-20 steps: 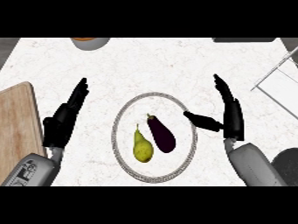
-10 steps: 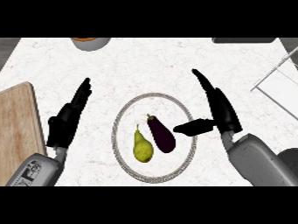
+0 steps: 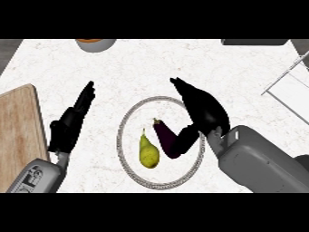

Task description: Pick the eggplant from the placemat and place it in the tiered shelf

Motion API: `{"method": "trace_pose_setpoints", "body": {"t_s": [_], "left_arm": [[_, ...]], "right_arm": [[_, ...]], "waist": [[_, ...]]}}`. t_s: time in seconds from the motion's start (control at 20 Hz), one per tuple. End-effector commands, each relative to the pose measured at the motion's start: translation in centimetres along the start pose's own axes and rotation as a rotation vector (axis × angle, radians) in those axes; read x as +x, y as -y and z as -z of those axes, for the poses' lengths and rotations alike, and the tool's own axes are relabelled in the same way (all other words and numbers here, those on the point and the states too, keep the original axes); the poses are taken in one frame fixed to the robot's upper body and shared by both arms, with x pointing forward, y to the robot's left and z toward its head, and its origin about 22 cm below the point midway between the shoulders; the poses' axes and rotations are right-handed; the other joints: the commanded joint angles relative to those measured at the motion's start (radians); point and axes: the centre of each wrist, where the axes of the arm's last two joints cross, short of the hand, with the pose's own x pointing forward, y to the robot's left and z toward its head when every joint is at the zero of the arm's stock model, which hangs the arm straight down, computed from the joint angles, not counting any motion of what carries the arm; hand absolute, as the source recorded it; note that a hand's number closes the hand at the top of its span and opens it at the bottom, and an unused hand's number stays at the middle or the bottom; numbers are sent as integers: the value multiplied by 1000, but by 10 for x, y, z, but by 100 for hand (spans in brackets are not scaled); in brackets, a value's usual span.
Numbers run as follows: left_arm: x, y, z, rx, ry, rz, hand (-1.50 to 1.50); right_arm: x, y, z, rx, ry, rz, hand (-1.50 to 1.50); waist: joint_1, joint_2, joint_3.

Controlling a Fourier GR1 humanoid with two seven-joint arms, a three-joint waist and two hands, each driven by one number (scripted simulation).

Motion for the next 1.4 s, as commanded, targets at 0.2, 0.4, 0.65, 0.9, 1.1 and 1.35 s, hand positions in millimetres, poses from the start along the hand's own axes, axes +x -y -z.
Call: {"method": "trace_pose_setpoints", "body": {"t_s": [0.2,0.4,0.65,0.9,1.1,1.35], "left_arm": [[1,13,2,9,4,-4,0],[-5,-16,3,10,-9,-11,0],[1,-10,-7,1,12,15,0],[11,-17,-9,-8,10,5,0],[3,-1,5,15,11,-19,0],[-17,-2,0,-2,15,13,0]], "right_arm": [[46,-2,-21,88,-116,-227,-150],[70,-22,-17,87,-122,-219,-150],[69,-34,-37,63,-99,-196,-150],[83,-36,-24,30,-145,-221,-150],[75,-59,-18,25,-135,-209,-150],[73,-66,-26,33,-132,-218,-150]], "waist": [[-8,3,2],[-3,5,2],[-5,3,3],[3,2,3],[-5,6,2],[-6,5,2]]}}
